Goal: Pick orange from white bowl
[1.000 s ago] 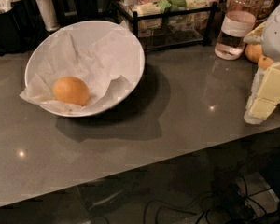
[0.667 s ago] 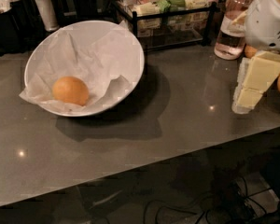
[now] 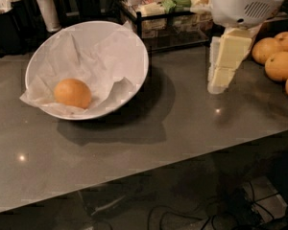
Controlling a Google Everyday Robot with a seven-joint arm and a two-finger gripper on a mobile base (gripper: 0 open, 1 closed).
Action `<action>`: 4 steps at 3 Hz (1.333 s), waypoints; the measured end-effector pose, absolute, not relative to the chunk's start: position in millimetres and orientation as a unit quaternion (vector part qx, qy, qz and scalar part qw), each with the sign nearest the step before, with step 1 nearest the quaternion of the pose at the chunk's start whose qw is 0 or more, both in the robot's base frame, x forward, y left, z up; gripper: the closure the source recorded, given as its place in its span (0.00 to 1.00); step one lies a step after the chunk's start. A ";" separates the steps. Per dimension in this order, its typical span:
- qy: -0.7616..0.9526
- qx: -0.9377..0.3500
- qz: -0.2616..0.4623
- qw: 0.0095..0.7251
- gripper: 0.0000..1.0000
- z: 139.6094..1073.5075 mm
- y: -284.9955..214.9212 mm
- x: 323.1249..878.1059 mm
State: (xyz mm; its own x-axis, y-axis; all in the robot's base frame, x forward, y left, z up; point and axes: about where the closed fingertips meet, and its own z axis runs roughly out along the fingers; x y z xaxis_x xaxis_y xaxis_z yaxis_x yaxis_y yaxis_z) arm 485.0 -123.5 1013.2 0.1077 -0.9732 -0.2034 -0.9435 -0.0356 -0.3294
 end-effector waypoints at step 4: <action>0.481 -0.809 0.165 0.294 0.00 1015.4 67.8 526.4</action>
Offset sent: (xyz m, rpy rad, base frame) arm 0.0355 0.1434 0.0187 0.5502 0.1292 0.5597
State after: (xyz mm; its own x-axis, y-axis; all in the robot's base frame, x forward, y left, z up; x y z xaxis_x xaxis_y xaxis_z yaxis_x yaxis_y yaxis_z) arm 526.4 67.8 1015.4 0.4835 -0.6813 -0.5497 -0.8752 -0.3644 -0.3182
